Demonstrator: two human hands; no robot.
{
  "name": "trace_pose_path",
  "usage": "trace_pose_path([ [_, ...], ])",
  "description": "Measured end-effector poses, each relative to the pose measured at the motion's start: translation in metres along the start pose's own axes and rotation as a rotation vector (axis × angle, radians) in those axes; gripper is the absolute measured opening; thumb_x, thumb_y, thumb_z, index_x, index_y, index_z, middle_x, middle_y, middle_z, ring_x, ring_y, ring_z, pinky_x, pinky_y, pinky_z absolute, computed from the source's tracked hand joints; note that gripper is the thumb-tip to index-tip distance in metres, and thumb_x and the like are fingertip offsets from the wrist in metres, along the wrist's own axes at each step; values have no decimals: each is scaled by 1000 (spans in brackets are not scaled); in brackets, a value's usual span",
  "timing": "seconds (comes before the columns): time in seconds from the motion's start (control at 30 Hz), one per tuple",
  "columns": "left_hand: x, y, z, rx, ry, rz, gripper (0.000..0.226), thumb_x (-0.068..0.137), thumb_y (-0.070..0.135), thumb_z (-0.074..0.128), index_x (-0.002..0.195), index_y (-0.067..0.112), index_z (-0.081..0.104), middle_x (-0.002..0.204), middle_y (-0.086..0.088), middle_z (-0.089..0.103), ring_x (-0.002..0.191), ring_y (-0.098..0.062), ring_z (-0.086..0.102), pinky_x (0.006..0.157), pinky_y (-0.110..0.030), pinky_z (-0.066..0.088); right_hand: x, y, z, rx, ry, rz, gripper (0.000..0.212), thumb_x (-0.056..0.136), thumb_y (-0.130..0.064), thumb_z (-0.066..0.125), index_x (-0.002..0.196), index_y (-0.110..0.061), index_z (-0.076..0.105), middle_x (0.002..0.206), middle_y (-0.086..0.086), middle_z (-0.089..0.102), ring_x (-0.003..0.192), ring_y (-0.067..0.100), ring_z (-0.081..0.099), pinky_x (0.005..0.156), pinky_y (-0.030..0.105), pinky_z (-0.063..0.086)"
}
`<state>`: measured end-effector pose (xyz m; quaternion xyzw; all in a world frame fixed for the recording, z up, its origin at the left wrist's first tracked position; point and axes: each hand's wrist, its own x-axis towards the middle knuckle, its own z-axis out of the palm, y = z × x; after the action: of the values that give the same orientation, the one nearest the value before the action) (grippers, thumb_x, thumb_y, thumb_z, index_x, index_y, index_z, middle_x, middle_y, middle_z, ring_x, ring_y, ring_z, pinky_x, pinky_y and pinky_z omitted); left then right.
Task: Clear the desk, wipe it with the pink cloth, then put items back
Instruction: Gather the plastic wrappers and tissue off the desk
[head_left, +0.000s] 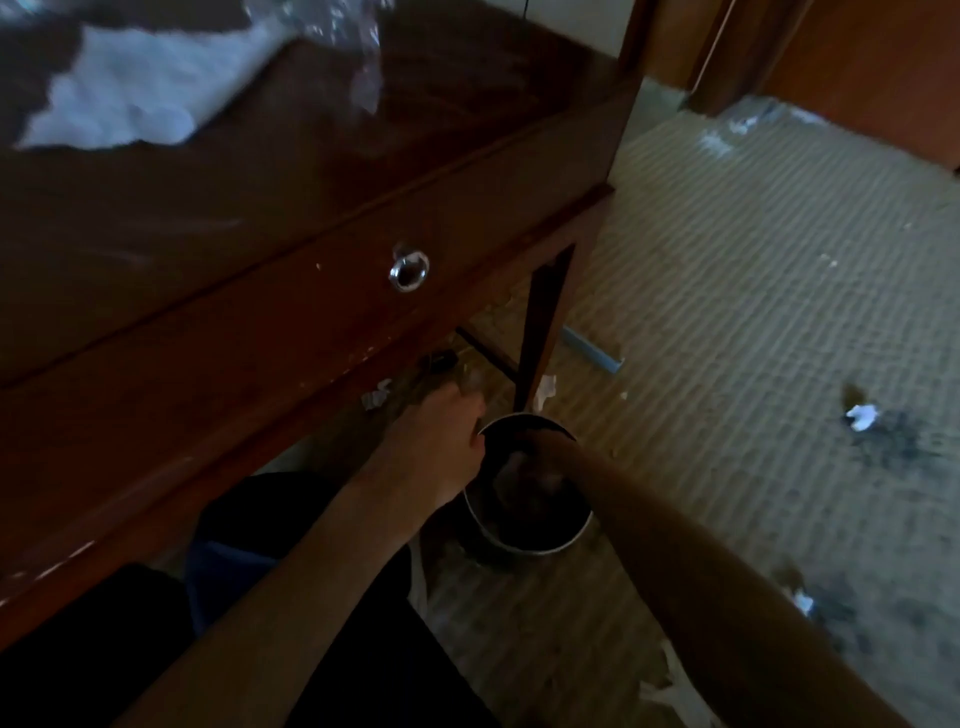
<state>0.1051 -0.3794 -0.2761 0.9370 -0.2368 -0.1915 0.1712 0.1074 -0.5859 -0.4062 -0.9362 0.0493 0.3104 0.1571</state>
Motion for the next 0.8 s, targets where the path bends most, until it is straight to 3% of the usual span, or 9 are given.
trace_pose_path([
  [0.1,-17,1,-15,-2,55,-5,25,102,29,56,126,22,56,125,1,51,113,-20,56,90,-38,52,-29,-35,-43,136,54,-51,48,100,-16,59,147,-9,50,151,13,50,139,30,46,112,35,36],
  [0.2,-45,10,-36,34,138,-11,23,101,33,56,123,26,57,120,3,52,106,-22,60,87,-43,55,-60,-64,-86,130,158,-190,39,102,-23,57,141,-16,55,136,8,59,128,24,56,97,30,45],
  [0.23,-56,13,-45,57,168,-12,23,100,34,55,122,27,56,119,4,52,106,-22,61,87,-44,55,-75,-75,-99,140,192,-222,35,101,-23,58,136,-19,58,127,6,62,121,22,60,92,30,47],
  [0.3,-80,21,-66,79,260,-5,20,100,36,55,119,30,55,116,8,53,106,-21,62,86,-42,54,-108,-98,-128,156,326,-323,13,97,-24,60,107,-30,67,105,-3,66,105,19,65,88,33,52],
  [0.37,-107,29,-92,75,375,-7,16,99,38,55,115,34,57,112,12,55,102,-21,63,84,-41,53,-140,-122,-154,150,472,-410,10,93,-27,61,87,-33,65,95,-10,70,94,13,67,84,33,54],
  [0.57,-162,45,-187,-25,610,-8,19,91,41,61,110,39,63,104,15,66,101,-21,66,86,-42,55,-199,-197,-231,110,702,-485,22,79,-35,59,95,-30,74,93,-4,76,97,19,71,84,36,57],
  [0.7,-151,33,-255,75,698,-83,21,94,35,57,112,33,68,116,6,68,109,-24,64,84,-33,48,-173,-236,-287,92,723,-455,21,80,-30,66,100,-30,72,105,2,75,107,26,68,90,38,56],
  [0.8,-116,1,-292,67,666,-191,26,94,32,59,118,30,68,122,2,67,113,-27,62,92,-39,49,-137,-254,-322,103,779,-391,26,83,-32,69,108,-31,67,115,1,71,114,27,65,92,39,54],
])
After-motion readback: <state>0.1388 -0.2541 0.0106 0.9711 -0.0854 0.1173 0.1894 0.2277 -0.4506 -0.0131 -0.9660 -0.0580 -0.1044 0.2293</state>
